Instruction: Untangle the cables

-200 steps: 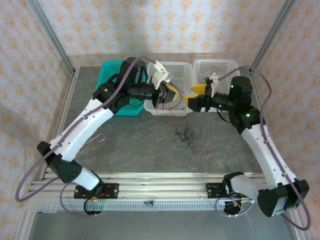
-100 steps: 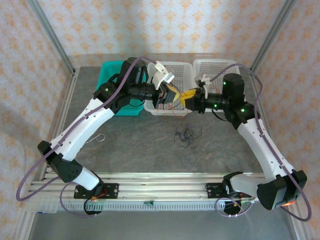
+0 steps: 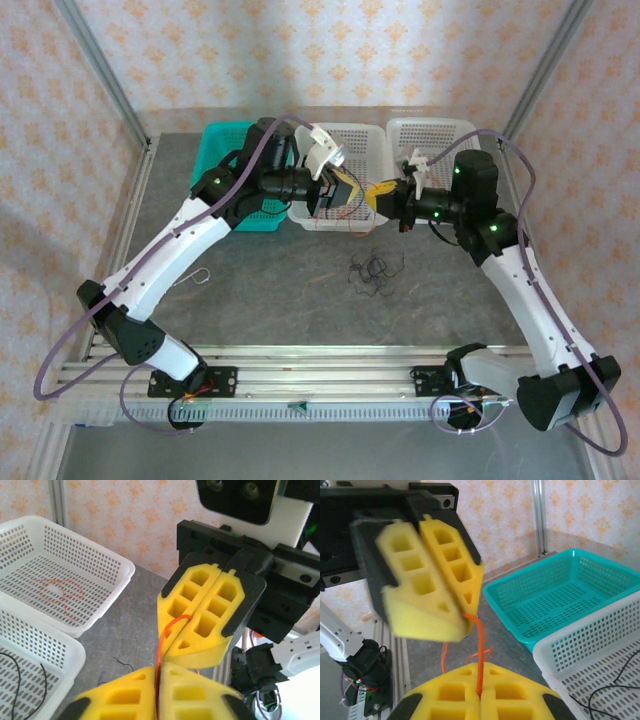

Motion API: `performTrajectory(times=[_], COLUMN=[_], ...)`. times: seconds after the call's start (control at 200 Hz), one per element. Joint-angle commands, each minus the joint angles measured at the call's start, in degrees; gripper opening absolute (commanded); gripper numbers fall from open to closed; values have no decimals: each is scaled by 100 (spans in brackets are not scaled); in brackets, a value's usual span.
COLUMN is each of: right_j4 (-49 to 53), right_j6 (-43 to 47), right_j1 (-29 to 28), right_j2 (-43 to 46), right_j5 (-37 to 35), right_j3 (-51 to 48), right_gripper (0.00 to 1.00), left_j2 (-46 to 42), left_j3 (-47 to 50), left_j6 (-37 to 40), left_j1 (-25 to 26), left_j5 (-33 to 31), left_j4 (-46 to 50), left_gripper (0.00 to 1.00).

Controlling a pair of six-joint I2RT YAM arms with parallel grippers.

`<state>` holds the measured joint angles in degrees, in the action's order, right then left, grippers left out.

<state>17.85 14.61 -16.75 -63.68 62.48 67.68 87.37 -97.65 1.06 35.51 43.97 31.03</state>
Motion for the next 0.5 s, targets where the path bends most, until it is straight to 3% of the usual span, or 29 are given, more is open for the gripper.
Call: performTrajectory(times=[0.0,0.055,0.12,0.335,0.421,0.491], right_j4=[61,142,500,1281,1264,1266], right_j6=[-221,-283,-231,-415,-670,-890], right_j1=[-59,-60,-57,-57,-11,144], right_j2=[134,177,185,212,183,49], right_j5=[-524,-879,-1402,-3905,-4856,-5236], right_j3=[89,94,244,688,838,1002], right_gripper=[0,0,0,0,0,0], left_j2=[-72,-70,-78,207,343,357], left_j3=[79,48,17,-242,-300,-179], left_j6=[-348,-455,-570,-748,-781,-837], left_j1=[-20,-24,-34,-48,-53,-35], left_j5=[-467,-1035,-1700,-3739,-3946,-3963], left_j4=[-500,-561,-619,-257,-171,-318], left_gripper=[53,77,89,93,93,95])
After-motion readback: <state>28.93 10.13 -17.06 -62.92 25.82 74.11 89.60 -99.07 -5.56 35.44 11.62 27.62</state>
